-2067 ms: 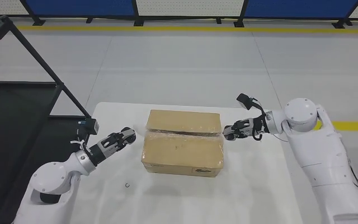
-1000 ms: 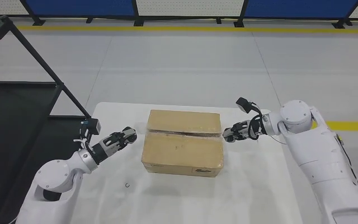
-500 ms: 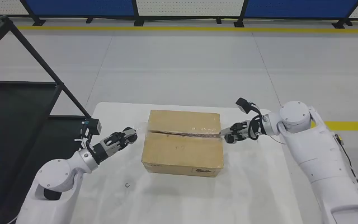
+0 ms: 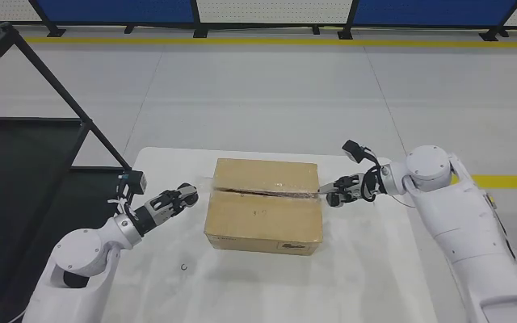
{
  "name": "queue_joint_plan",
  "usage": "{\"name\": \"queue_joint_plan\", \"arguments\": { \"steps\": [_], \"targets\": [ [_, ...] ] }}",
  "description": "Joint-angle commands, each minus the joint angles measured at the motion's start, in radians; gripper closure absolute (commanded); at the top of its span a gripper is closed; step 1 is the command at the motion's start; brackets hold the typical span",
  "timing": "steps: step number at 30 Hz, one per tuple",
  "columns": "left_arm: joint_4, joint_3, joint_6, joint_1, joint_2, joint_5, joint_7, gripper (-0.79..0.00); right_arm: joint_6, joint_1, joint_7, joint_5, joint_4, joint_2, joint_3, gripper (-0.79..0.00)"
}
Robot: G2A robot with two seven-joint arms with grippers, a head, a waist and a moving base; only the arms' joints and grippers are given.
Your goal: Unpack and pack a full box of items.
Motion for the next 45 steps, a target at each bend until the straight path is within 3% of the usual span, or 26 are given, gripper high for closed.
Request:
{"name": "queue_joint_plan", "arguments": {
  "steps": [1,7,13,22,24,32,36,37,38,39,41,42,43,45],
  "targets": [
    [0.000,-0.002,-0.001,0.001,0.001,-0.002,0.000,0.000,0.000,-0.001,0.000,0.002,-0.001,0.002,-0.001,-0.385],
    [-0.001,-0.004,0.001,0.004,0.005,-0.005,0.004,0.000,0.000,-0.002,-0.003,0.005,-0.005,0.006,-0.004,-0.400],
    [-0.003,-0.003,0.001,0.005,0.008,-0.008,0.007,0.000,0.000,-0.002,-0.004,0.009,-0.008,0.009,-0.010,-0.610],
    [-0.003,-0.002,0.000,0.007,0.012,-0.011,0.009,0.000,0.001,0.001,-0.011,0.017,-0.010,0.012,-0.018,-0.720],
    [-0.003,-0.002,-0.002,0.008,0.013,-0.013,0.009,0.000,-0.001,0.001,-0.018,0.022,-0.010,0.014,-0.015,-0.785],
    [-0.008,-0.002,-0.004,0.014,0.016,-0.018,0.015,0.000,-0.044,-0.028,-0.081,0.070,-0.037,0.044,0.068,-0.785],
    [-0.010,-0.001,-0.004,0.016,0.017,-0.019,0.017,0.000,-0.076,-0.080,-0.179,0.099,-0.118,0.065,0.136,-0.785],
    [-0.010,-0.001,-0.004,0.016,0.017,-0.019,0.017,0.000,-0.097,-0.103,-0.196,0.108,-0.155,0.071,0.153,-0.717],
    [-0.010,-0.001,-0.004,0.016,0.017,-0.019,0.017,0.000,-0.107,-0.128,-0.219,0.115,-0.192,0.076,0.169,-0.474],
    [-0.010,-0.001,-0.004,0.016,0.017,-0.019,0.017,0.000,-0.113,-0.154,-0.235,0.114,-0.237,0.081,0.181,-0.332],
    [-0.010,-0.001,-0.004,0.016,0.017,-0.019,0.017,0.000,-0.121,-0.210,-0.279,0.111,-0.332,0.090,0.206,-0.163],
    [-0.010,-0.001,-0.004,0.016,0.017,-0.019,0.017,0.000,-0.119,-0.238,-0.288,0.109,-0.383,0.093,0.214,-0.043],
    [-0.010,-0.001,-0.004,0.016,0.017,-0.019,0.017,0.000,-0.121,-0.267,-0.289,0.116,-0.436,0.096,0.220,0.000],
    [-0.010,-0.001,-0.004,0.016,0.017,-0.019,0.017,0.000,-0.101,-0.313,-0.279,0.096,-0.520,0.103,0.222,0.000]
  ]
}}
